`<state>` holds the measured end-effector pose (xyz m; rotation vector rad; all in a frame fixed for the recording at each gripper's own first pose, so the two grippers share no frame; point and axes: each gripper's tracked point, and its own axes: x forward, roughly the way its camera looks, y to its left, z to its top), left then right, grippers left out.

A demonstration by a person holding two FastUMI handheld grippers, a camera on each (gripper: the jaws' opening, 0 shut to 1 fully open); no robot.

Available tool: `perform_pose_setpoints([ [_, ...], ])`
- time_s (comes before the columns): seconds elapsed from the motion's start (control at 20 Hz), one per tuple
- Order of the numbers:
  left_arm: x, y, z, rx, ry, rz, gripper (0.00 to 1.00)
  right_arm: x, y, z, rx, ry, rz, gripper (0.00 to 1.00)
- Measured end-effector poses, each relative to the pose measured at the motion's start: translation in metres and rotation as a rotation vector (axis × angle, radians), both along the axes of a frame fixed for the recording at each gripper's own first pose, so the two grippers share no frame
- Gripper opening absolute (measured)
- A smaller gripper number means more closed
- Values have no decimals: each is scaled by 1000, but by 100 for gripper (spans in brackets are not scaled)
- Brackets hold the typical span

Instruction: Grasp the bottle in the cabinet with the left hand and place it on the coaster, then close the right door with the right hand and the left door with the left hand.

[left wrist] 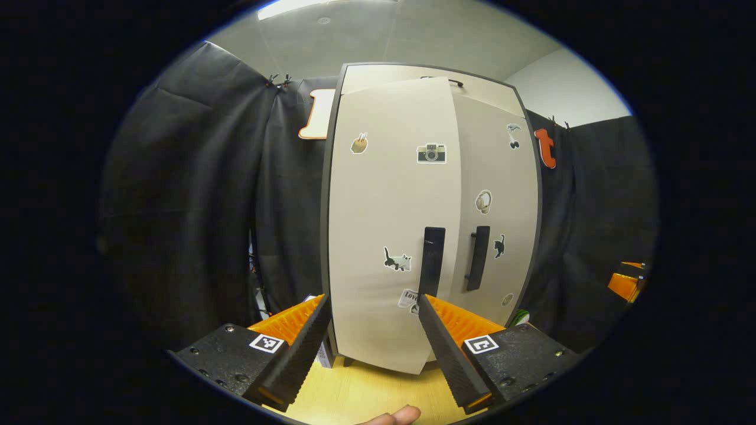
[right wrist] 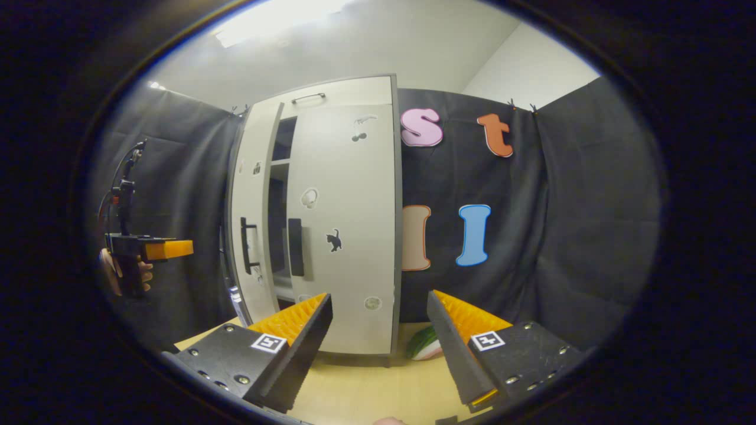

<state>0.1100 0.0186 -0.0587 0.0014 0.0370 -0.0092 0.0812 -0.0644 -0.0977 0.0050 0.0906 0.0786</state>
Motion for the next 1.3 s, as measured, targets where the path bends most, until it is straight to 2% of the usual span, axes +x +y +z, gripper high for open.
perform_pose_setpoints([
  [0.05, -9, -2, 2, 9, -4, 6, 95, -5, 4, 2, 5, -13, 11, 98],
  [0.1, -17, -4, 6, 21, -19, 8, 91, -10, 8, 8, 13, -31, 18, 98],
  [0.15, -23, -5, 11, 31, -36, 10, 95, -14, 12, 12, 23, -40, 24, 98],
  [0.2, -29, -4, 13, 39, -37, 21, 95, -18, 16, 16, 34, -45, 21, 98],
  [0.5, -60, -5, 47, -11, -42, 5, 95, -38, 47, 52, 51, -77, -5, 97],
  [0.8, -74, -3, 89, -15, -86, -43, 95, -55, 85, 84, 79, -81, -21, 98],
  [1.05, -82, 2, 103, -8, -94, -45, 95, -64, 113, 93, 75, -60, -6, 98],
  [1.3, -81, -1, 113, 20, -112, -56, 95, -60, 123, 95, 46, -64, -16, 97],
])
